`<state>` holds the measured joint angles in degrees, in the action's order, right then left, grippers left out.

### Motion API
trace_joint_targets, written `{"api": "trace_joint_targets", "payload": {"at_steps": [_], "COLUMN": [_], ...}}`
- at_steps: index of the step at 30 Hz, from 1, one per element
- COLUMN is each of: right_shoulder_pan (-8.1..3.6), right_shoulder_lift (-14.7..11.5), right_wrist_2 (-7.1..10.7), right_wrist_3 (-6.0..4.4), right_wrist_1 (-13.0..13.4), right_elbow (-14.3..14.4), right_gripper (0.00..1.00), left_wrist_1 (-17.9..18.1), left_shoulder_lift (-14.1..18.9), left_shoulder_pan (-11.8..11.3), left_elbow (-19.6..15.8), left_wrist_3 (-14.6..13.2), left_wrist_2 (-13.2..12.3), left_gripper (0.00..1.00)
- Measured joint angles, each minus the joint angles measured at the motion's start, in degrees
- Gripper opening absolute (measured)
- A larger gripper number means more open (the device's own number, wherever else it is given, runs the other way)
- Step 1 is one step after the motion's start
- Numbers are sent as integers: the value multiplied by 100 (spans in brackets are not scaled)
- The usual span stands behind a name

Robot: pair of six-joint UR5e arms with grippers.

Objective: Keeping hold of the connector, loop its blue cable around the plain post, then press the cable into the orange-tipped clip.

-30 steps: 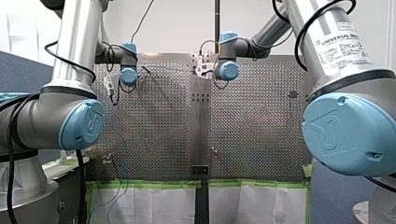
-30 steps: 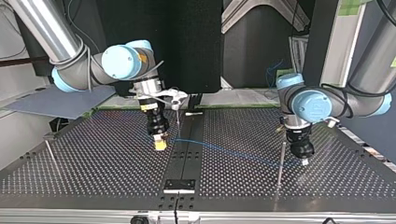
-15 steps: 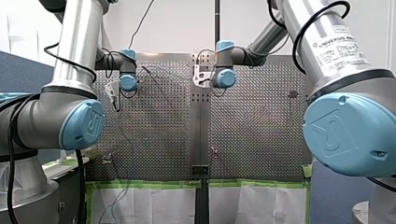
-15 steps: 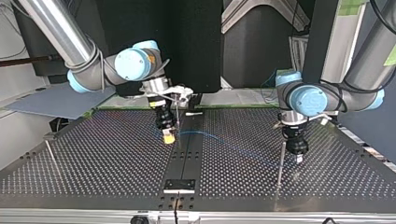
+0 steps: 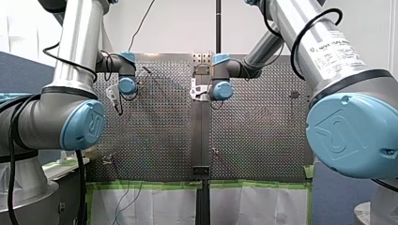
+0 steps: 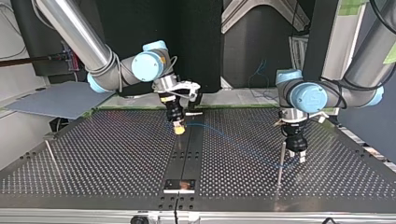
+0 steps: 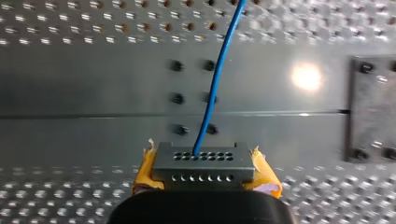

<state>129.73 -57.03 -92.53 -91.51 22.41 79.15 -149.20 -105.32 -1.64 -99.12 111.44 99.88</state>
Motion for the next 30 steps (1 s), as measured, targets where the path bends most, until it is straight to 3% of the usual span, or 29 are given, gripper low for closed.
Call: {"api": "trace_joint_targets", "payload": {"at_steps": [1, 8, 30], "right_shoulder_pan": [8, 62, 414], "right_shoulder_lift": [30, 339, 1613], "right_wrist_2": [-3, -138, -510], "right_wrist_3": [3, 12, 15], "right_wrist_1": [0, 17, 287], "right_elbow": [0, 51, 77], "right_gripper": [0, 0, 0], "left_wrist_1": [2, 20, 21], "left_shoulder_lift": [0, 0, -1], "left_shoulder_pan": [0, -1, -1], "left_elbow": [-1, -4, -4], "left_wrist_3": [2, 47, 53], "left_wrist_2": [2, 9, 111], "left_gripper": [87, 100, 100]}}
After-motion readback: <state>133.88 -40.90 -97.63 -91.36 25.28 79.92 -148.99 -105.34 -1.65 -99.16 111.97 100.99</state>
